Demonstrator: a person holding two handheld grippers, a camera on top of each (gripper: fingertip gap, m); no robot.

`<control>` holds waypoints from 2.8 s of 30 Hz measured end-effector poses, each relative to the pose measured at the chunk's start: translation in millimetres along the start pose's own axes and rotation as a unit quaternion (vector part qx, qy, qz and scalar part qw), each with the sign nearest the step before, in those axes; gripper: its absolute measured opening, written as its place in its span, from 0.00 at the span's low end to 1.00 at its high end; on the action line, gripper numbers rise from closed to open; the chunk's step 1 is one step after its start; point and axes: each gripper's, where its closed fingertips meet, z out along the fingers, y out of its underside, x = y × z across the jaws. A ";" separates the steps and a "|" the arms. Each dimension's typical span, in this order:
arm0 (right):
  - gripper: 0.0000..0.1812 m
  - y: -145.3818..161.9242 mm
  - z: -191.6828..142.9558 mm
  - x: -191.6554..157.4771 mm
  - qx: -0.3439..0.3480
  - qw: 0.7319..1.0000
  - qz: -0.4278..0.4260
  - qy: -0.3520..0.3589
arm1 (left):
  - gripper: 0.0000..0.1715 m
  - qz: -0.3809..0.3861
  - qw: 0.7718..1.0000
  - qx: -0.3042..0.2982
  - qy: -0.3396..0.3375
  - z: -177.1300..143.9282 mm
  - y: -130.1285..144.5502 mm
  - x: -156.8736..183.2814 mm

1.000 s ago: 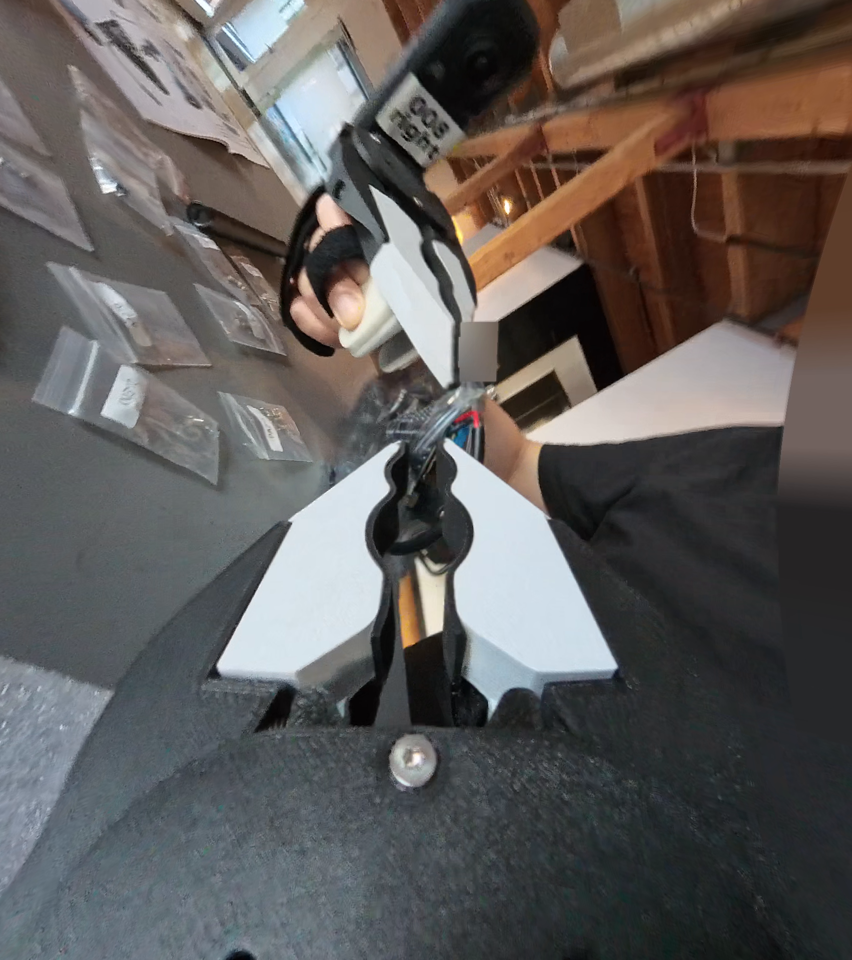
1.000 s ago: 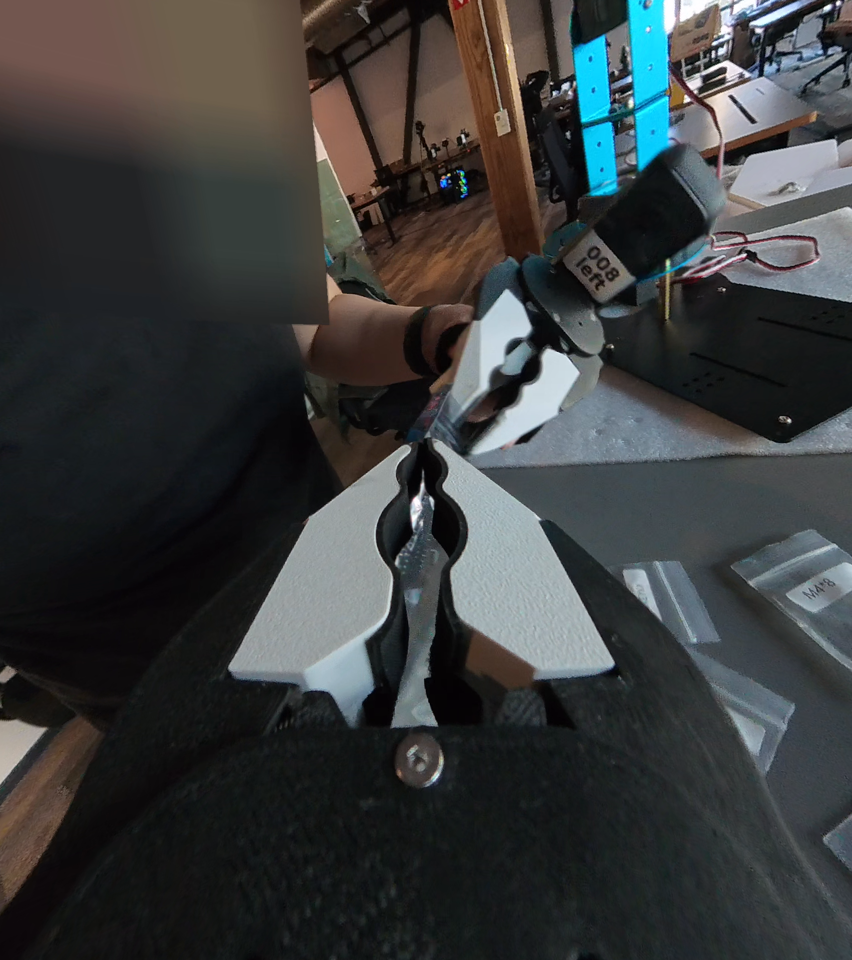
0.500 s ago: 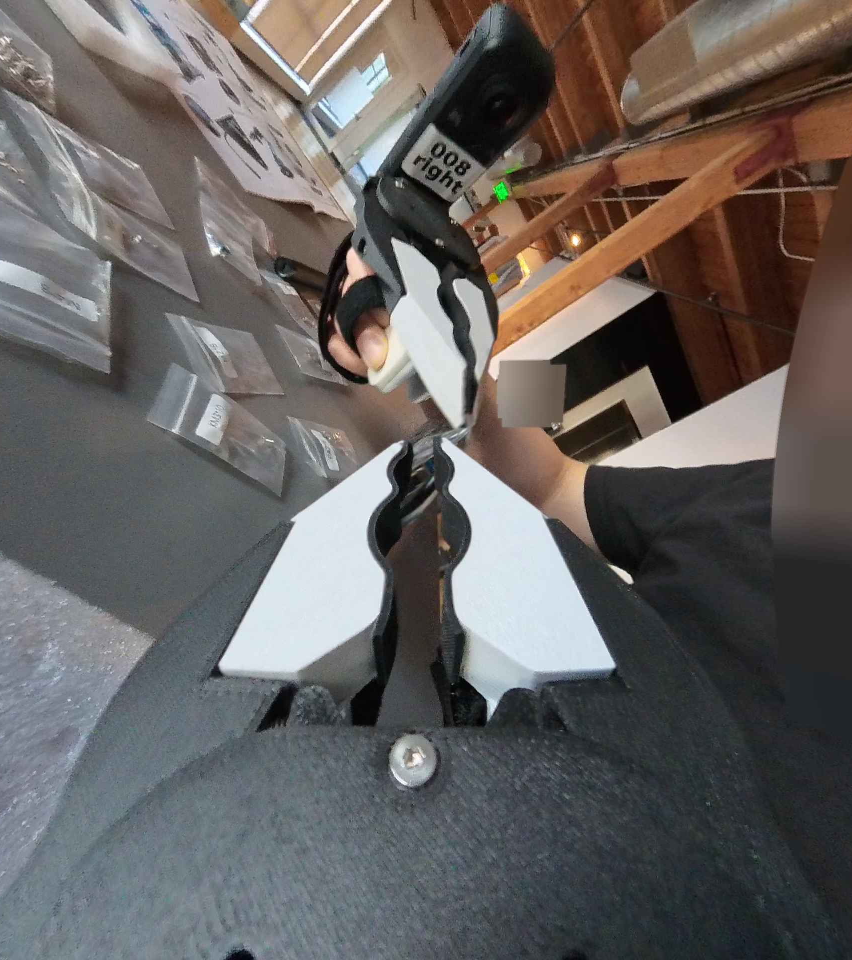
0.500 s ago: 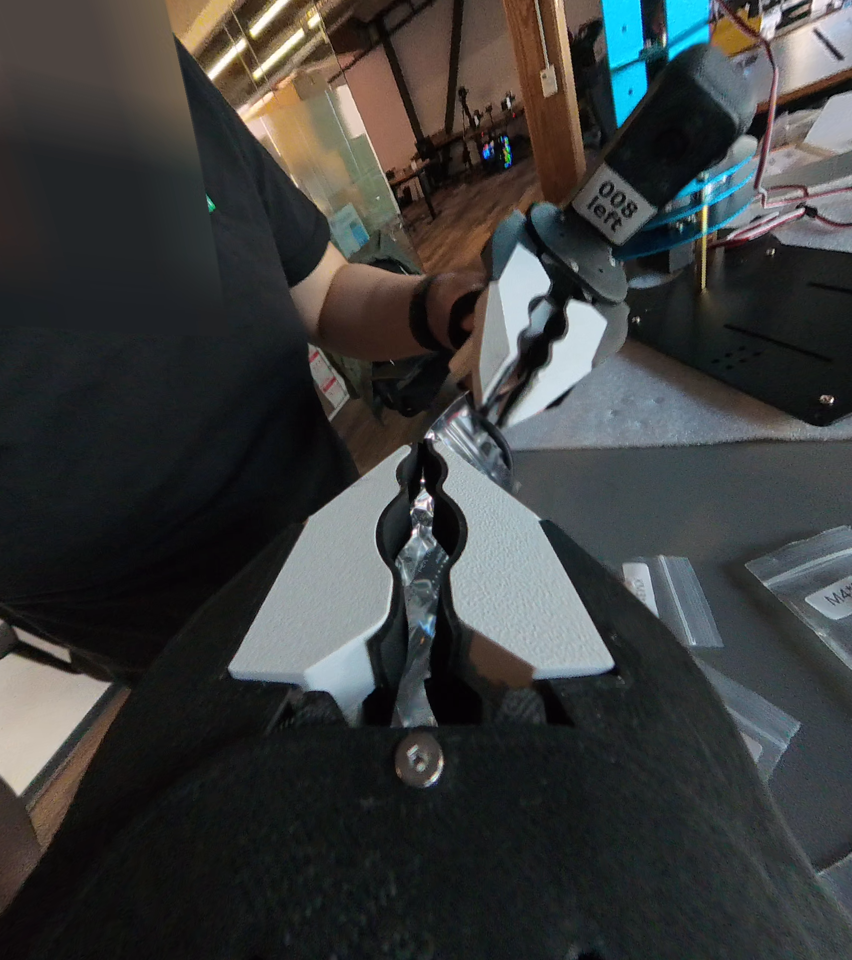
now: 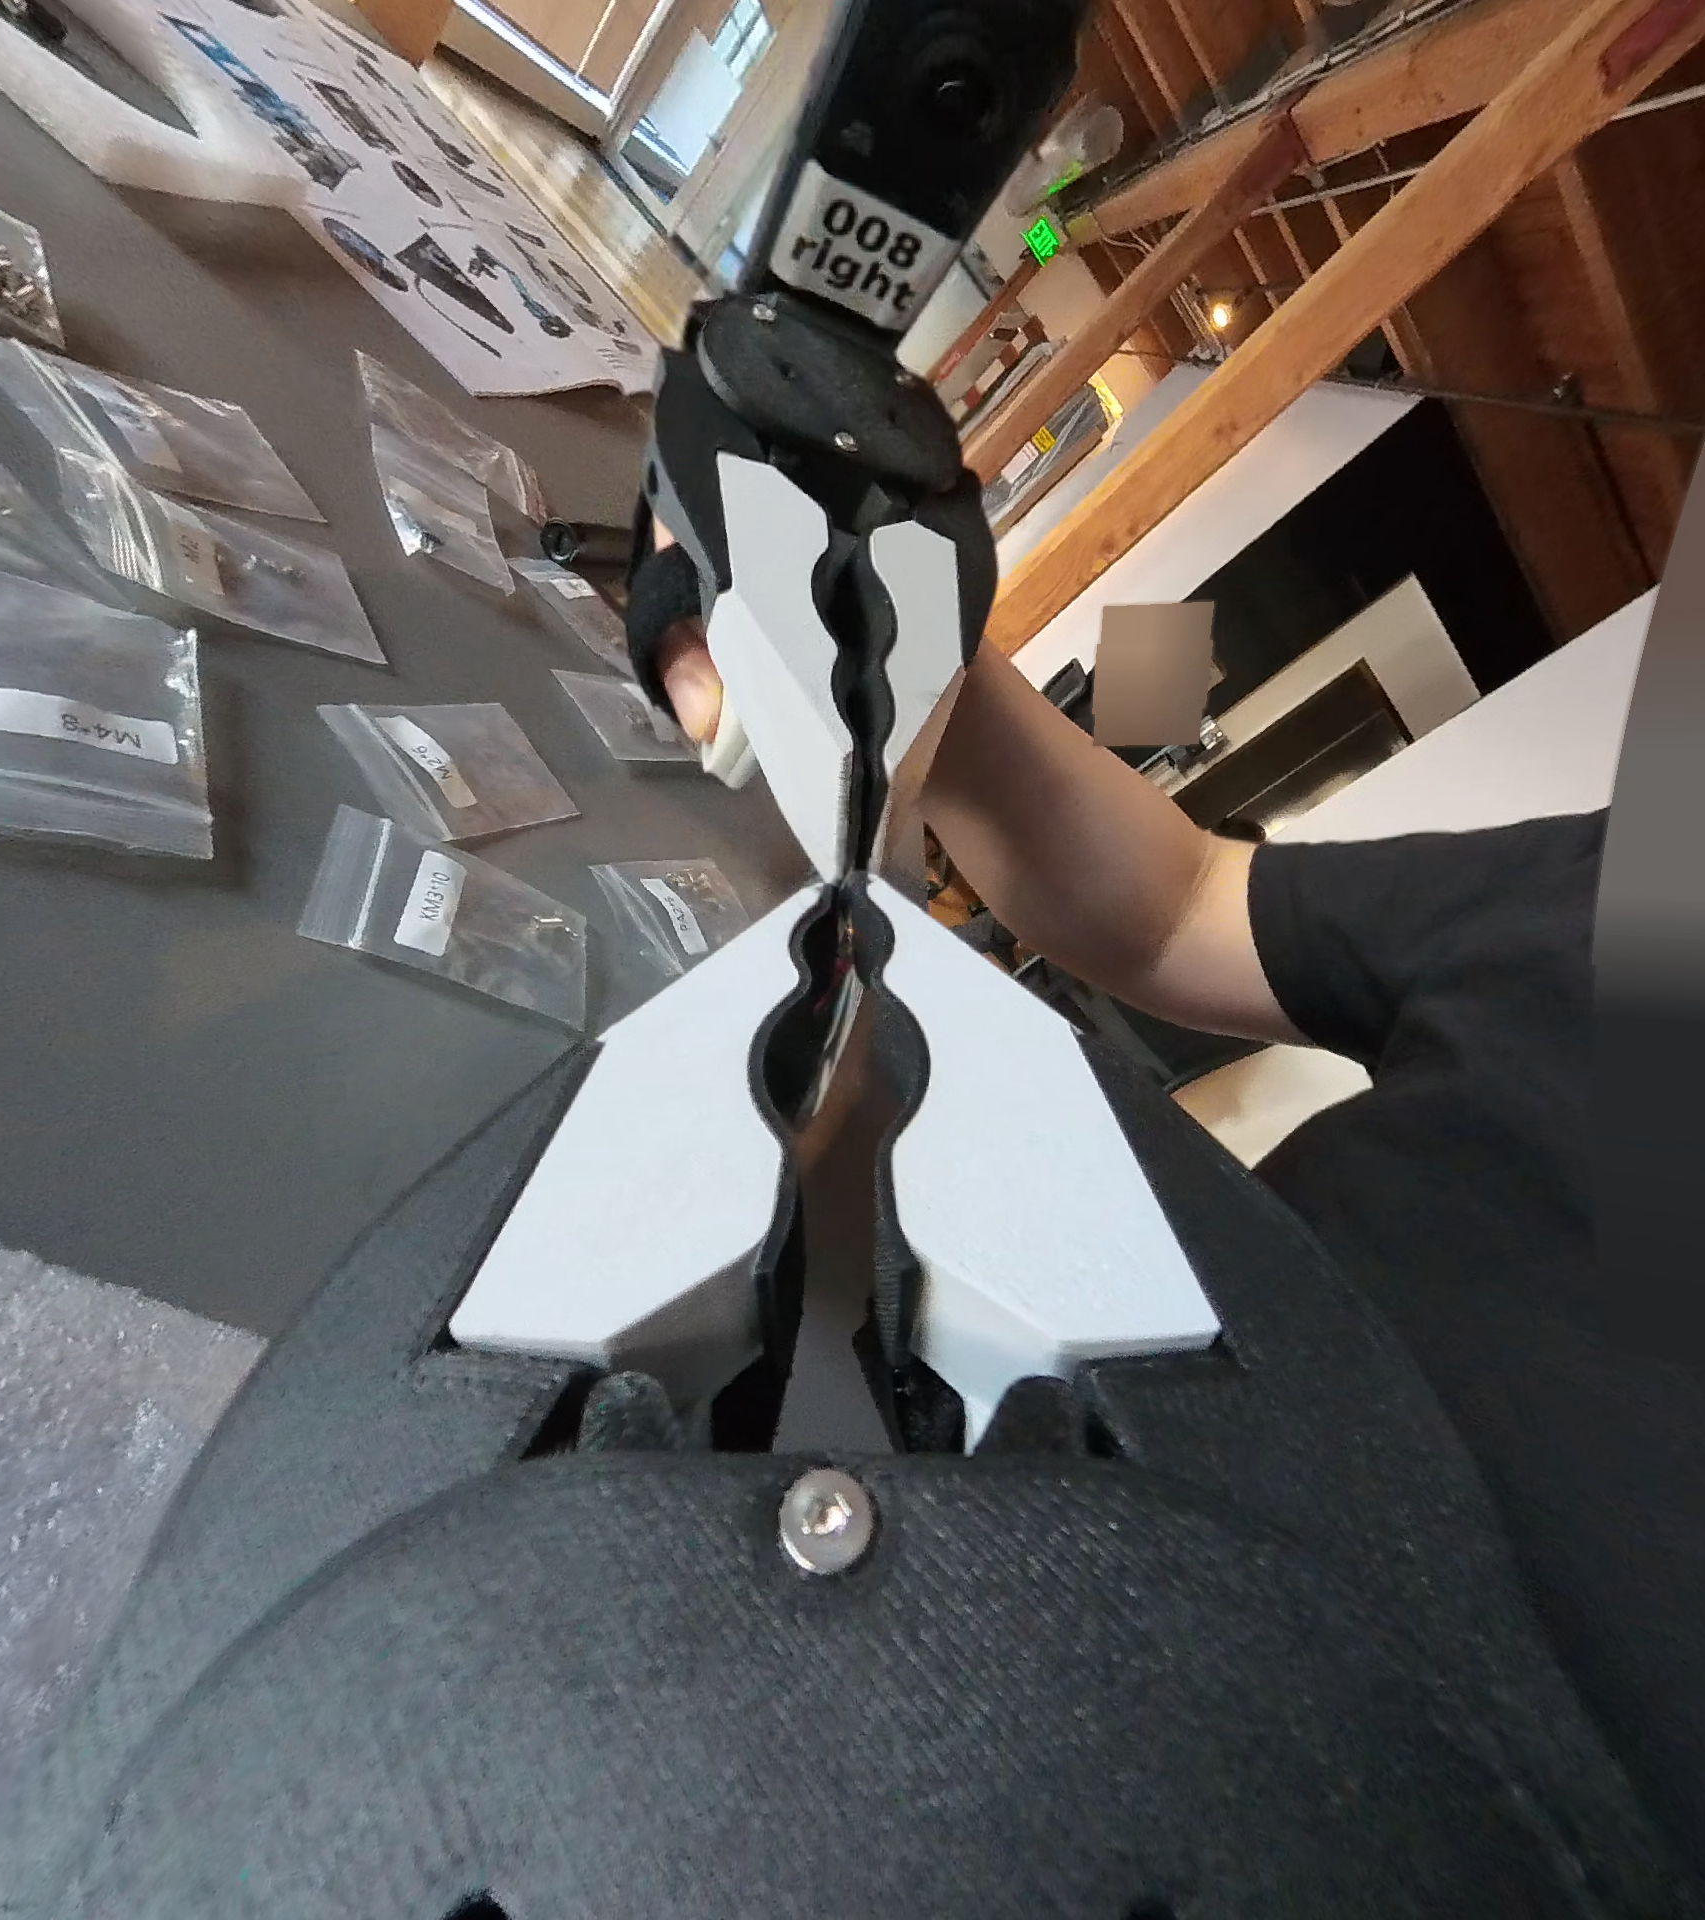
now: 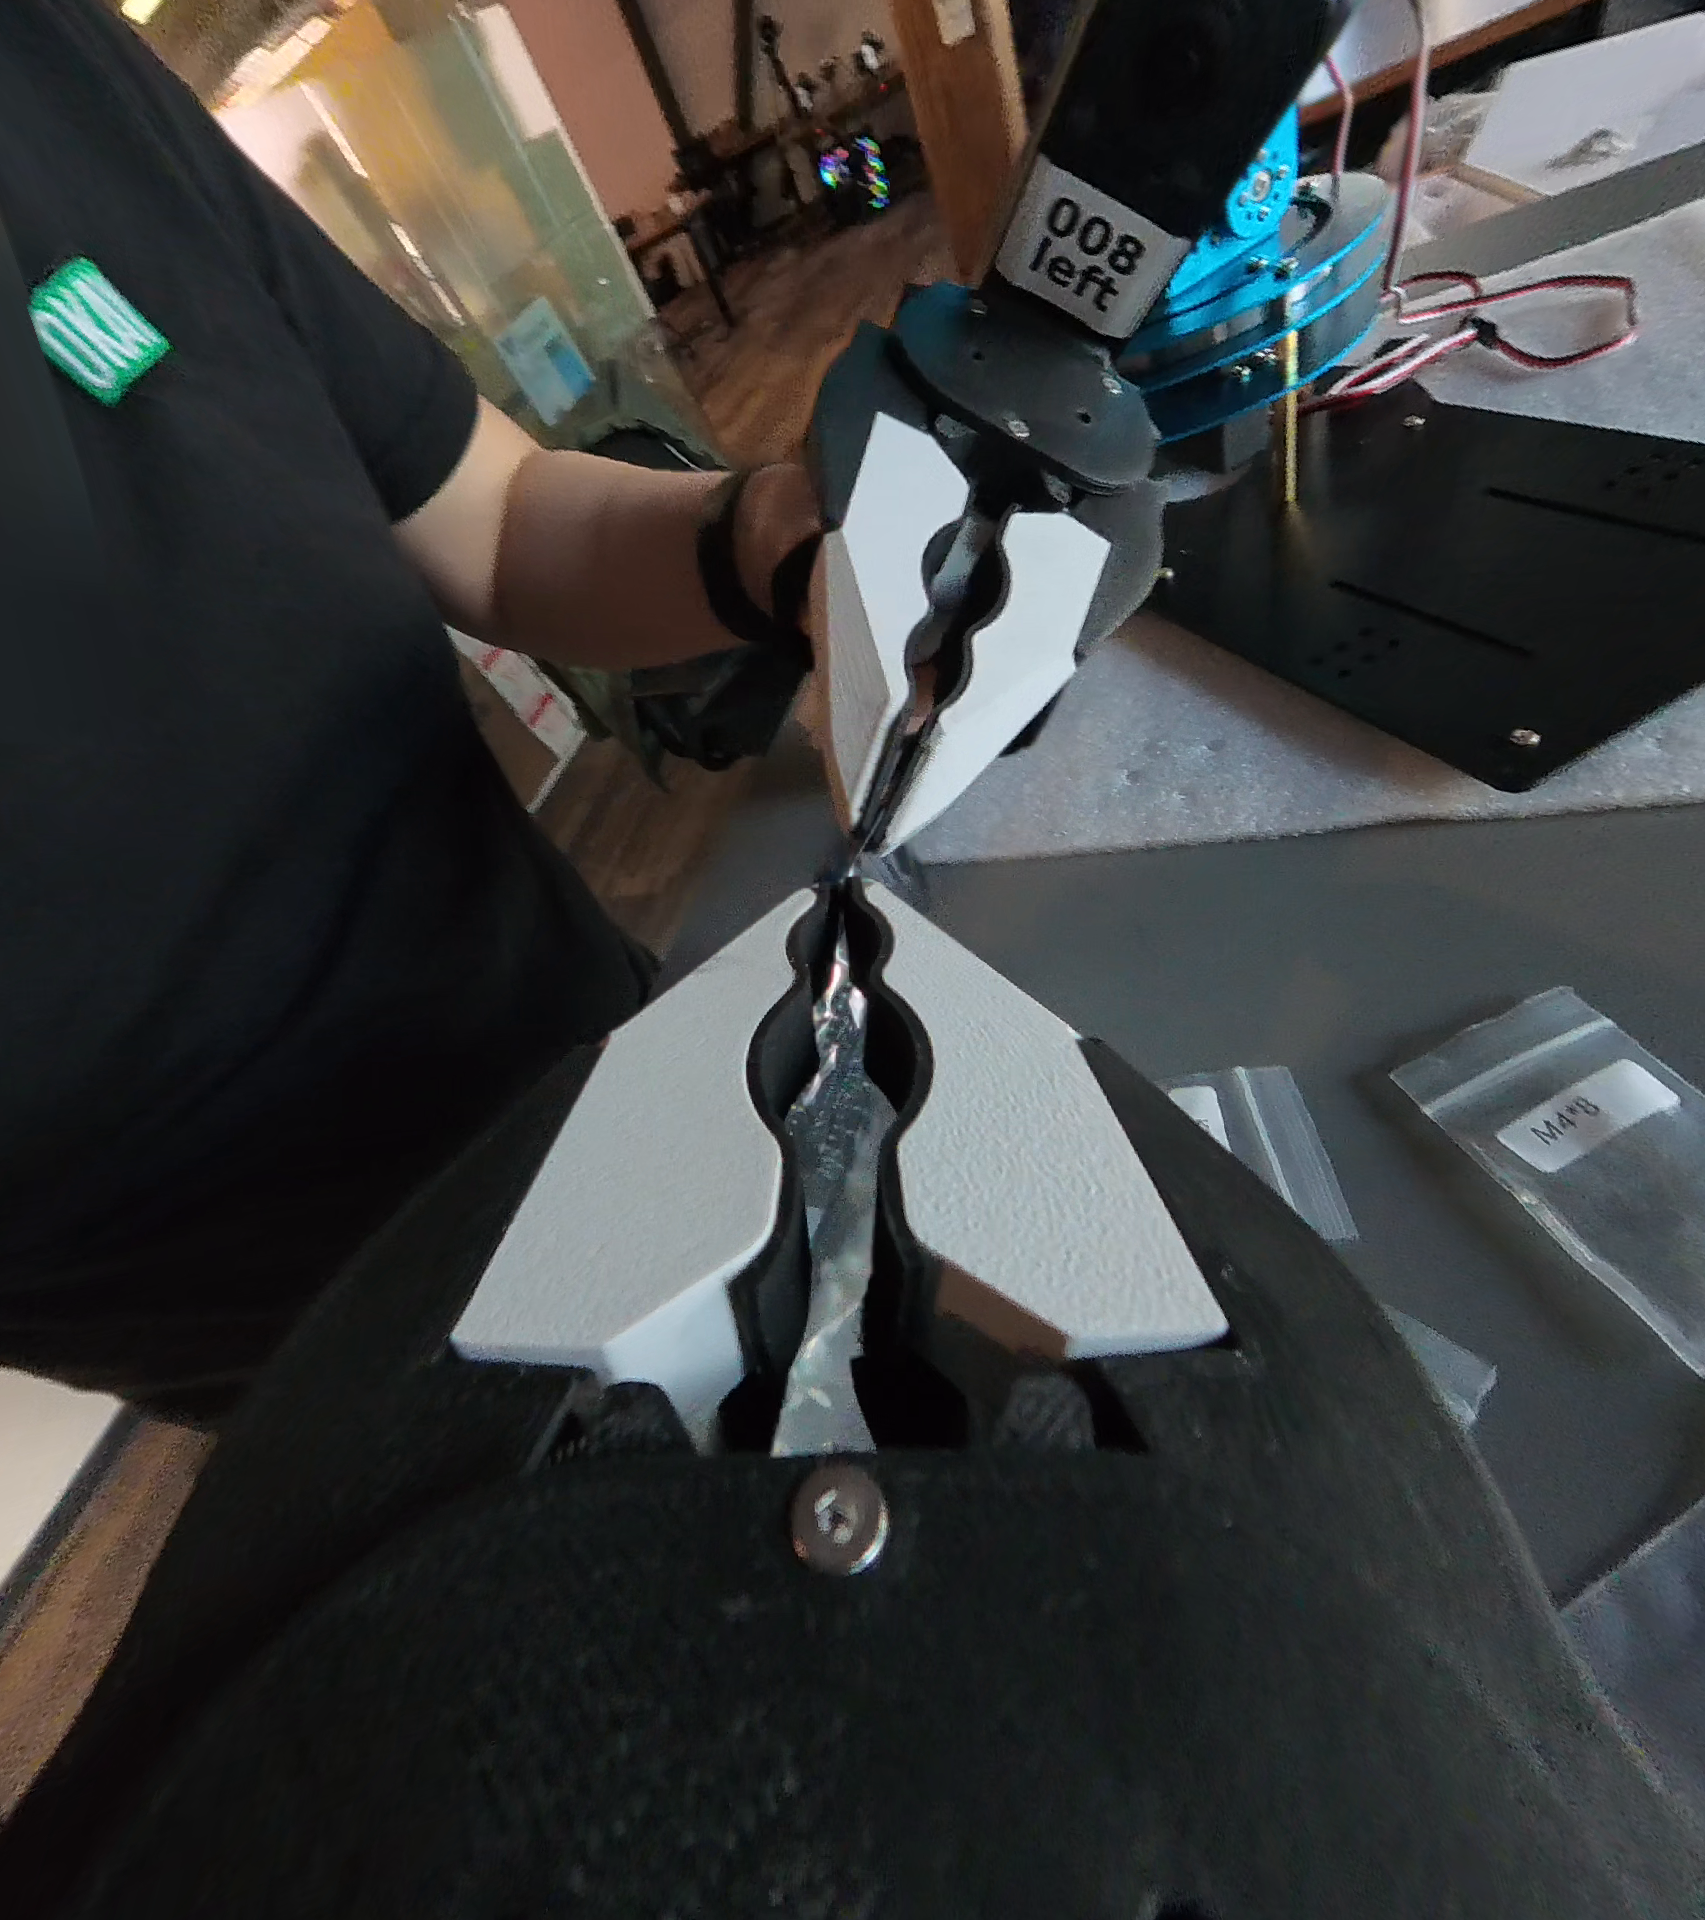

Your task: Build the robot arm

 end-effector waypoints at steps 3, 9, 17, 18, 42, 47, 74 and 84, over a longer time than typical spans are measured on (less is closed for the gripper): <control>0.01 0.4 3.6 -5.7 -0.020 0.999 -0.010 0.047 | 0.00 0.059 0.998 -0.006 -0.016 -1.8 4.9 6.6; 0.01 -4.7 2.9 -17.7 -0.047 0.991 -0.028 0.121 | 0.00 0.144 0.989 0.000 -0.025 -0.6 3.2 21.8; 0.01 0.0 3.4 -0.2 -0.095 0.964 -0.032 0.246 | 0.00 0.125 0.991 0.004 -0.052 -3.0 3.3 8.4; 0.01 2.0 4.4 0.7 -0.102 0.963 -0.029 0.249 | 0.00 0.124 0.991 0.003 -0.050 -2.0 4.9 8.8; 0.44 28.5 15.9 1.0 -0.157 0.864 -0.280 0.388 | 0.00 -0.074 0.992 0.061 -0.081 -10.1 -6.1 -36.3; 0.55 42.9 19.0 28.3 -0.217 0.836 -0.294 0.409 | 0.00 -0.112 0.989 0.041 -0.085 -5.6 0.7 -44.6; 0.40 52.8 27.5 25.4 -0.227 0.854 -0.265 0.385 | 0.00 -0.144 0.985 0.043 -0.082 -1.0 5.5 -41.9; 0.42 56.1 27.9 25.6 -0.176 0.880 -0.215 0.386 | 0.00 -0.160 0.981 0.039 -0.101 3.8 6.5 -50.2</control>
